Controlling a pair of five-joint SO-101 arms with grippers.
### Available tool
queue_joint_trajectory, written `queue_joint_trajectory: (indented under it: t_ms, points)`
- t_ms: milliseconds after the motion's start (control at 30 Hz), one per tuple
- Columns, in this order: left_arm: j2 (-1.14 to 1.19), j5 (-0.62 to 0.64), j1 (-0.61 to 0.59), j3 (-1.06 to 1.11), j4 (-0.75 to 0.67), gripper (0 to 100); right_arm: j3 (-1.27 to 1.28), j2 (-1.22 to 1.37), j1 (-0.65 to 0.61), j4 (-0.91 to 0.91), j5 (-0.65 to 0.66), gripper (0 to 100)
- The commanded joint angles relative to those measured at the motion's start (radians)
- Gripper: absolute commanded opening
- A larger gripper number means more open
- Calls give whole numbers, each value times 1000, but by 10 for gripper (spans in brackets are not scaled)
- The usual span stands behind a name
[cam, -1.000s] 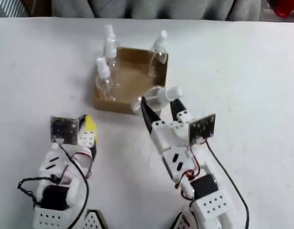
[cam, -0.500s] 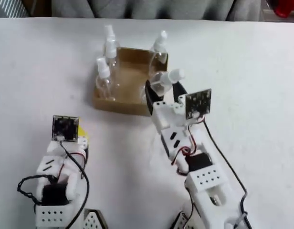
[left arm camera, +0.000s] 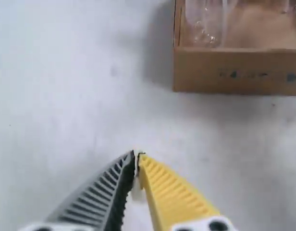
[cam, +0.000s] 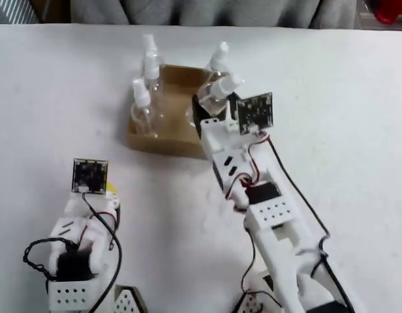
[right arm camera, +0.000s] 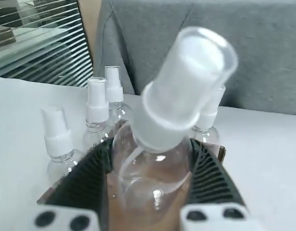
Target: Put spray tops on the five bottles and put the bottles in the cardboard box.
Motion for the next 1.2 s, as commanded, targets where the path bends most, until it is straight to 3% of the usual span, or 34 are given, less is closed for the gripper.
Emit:
queue_joint_trajectory:
  t_ms: [0,200,567,733,1167]
  points:
    - [-16,-11,-5,-2,29,20,-91,45,16,-22,15,14]
    - [-16,-149,42,-2,75,20,-172,171,51,-21,17,14]
    - [-16,-152,41,-2,72,20,-292,395,58,-21,18,14]
    - [-16,-152,41,-2,72,20,-298,447,56,-24,117,14]
    - [-16,-152,39,-2,72,20,-344,572,58,-21,124,14]
